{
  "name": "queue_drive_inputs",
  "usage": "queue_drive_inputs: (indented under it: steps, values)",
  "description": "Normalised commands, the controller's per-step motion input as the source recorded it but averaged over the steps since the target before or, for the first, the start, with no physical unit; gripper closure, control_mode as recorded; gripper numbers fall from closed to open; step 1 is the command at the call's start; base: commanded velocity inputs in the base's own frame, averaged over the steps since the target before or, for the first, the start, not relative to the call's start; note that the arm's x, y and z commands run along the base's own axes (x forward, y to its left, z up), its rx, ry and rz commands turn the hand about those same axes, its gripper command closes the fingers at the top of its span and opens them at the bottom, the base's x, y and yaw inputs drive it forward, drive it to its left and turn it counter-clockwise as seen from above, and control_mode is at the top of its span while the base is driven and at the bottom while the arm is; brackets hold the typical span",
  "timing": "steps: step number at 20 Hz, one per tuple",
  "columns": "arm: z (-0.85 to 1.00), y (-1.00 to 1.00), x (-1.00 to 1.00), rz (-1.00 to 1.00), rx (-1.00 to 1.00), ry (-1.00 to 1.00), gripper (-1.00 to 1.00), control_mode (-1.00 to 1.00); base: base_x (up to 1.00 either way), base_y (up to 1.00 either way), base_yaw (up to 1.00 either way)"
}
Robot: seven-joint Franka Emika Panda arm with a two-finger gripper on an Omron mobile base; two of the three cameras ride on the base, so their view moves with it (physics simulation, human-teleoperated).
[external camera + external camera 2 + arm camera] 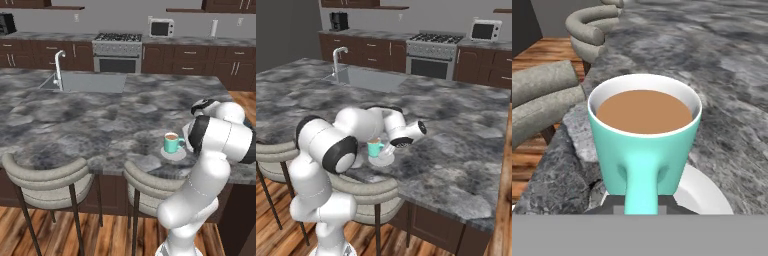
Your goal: Pick the cup of tea, navigate to the dining table, and place it on the saucer.
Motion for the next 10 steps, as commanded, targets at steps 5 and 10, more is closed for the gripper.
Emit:
queue_drive_inputs:
  steps: [5,10]
  values:
    - [-0.13,-0.09,0.04,0.0,0.01,0.0,1.0,-1.0,0.0,0.0,0.0]
    - [-0.19,-0.25,0.01,0.0,0.0,0.01,1.0,-1.0,0.0,0.0,0.0]
